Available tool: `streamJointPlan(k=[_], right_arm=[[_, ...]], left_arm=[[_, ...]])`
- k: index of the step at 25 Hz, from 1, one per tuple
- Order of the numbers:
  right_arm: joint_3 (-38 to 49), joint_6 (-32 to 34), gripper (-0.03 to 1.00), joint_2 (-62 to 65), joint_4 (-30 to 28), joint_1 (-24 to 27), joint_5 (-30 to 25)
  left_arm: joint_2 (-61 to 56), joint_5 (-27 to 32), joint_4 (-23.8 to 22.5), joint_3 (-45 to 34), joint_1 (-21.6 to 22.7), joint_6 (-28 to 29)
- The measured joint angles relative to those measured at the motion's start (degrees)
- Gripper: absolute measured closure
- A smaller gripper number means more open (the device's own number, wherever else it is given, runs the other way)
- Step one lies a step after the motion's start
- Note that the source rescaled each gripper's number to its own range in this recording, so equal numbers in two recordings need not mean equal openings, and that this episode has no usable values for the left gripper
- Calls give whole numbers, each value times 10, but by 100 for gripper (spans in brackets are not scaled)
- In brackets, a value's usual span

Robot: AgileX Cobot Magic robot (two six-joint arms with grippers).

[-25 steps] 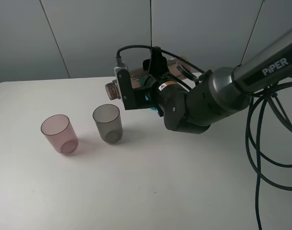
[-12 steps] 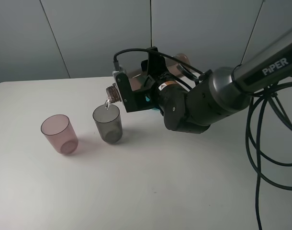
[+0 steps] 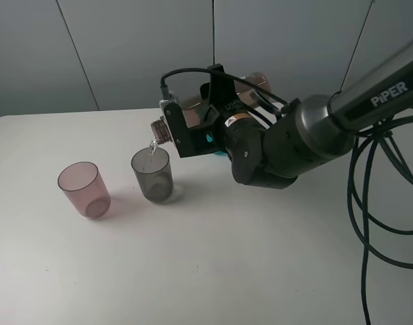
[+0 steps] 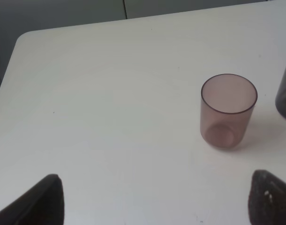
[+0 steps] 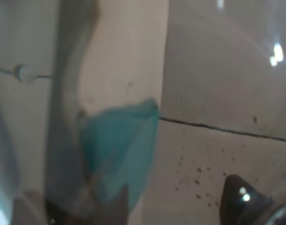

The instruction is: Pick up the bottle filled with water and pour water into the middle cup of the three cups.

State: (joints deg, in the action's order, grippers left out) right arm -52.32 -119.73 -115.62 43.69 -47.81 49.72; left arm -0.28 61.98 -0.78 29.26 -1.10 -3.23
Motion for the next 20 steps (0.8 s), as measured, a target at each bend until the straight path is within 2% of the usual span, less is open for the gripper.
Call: streamJointPlan(k=[20], right_arm=[[0, 0, 97, 0, -40, 0, 9]], left_arm=[[0, 0, 0, 0, 0, 0]])
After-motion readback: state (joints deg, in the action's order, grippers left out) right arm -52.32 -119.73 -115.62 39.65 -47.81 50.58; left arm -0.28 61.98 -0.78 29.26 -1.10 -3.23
